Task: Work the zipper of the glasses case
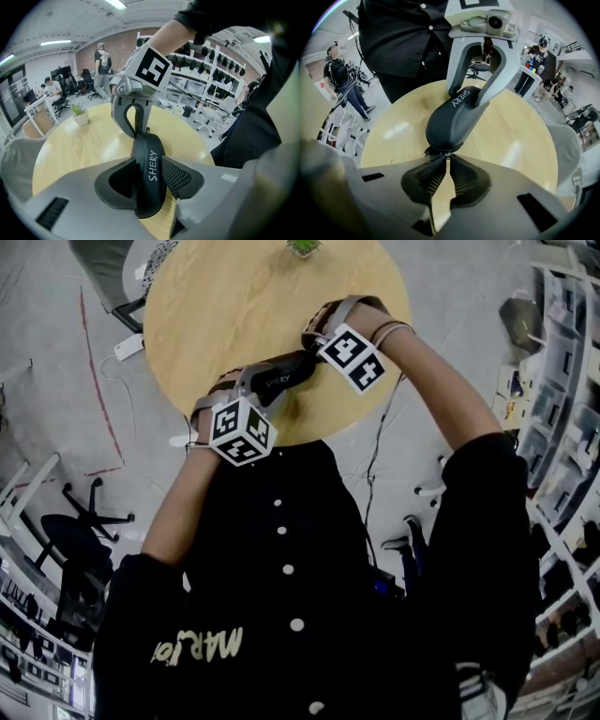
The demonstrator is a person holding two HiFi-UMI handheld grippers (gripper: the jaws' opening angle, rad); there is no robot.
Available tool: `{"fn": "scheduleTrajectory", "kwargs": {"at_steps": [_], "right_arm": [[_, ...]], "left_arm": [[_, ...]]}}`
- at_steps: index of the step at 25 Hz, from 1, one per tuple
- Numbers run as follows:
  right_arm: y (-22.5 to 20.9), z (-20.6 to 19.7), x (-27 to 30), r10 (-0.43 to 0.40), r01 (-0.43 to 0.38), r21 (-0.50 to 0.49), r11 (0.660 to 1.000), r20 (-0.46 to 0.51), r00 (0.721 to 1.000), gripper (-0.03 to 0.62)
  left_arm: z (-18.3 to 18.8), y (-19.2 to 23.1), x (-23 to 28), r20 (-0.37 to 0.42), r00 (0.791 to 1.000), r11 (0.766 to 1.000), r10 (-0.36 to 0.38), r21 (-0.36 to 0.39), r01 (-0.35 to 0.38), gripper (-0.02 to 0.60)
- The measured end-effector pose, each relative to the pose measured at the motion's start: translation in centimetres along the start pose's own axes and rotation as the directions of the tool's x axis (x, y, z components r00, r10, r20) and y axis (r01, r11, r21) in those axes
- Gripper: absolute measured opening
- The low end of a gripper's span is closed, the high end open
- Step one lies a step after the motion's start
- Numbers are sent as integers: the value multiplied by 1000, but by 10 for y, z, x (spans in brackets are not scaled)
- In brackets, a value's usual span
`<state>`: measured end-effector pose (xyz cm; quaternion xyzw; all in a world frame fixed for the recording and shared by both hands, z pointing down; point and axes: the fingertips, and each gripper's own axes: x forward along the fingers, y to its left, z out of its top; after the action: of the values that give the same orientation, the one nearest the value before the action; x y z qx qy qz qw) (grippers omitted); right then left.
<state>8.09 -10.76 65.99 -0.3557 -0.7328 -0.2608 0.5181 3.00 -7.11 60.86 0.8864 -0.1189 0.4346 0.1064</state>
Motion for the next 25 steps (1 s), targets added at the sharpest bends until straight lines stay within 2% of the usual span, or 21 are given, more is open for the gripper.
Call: {"fn": "scheduleTrajectory", "kwargs": {"at_steps": [5, 11, 19, 25], "right_arm": [[-2, -3, -1, -63, 64, 78, 995, -16, 998, 31], [1, -7, -7, -116, 121, 127, 985, -46, 992, 7], [2, -6, -6, -132, 144, 207, 968, -70, 989, 6], [2, -6, -9, -180, 204, 236, 950, -118, 977, 5]], "left_arm": [[-2, 1, 1, -17, 1000, 1000, 0, -1, 0, 169], [-1, 0, 0, -21, 1000, 1000, -2, 3, 2, 169], [0, -1, 0, -31, 1000, 1000, -4, -1, 4, 171], [-3, 0, 2, -78, 997, 1000, 11, -18, -12, 173]]}}
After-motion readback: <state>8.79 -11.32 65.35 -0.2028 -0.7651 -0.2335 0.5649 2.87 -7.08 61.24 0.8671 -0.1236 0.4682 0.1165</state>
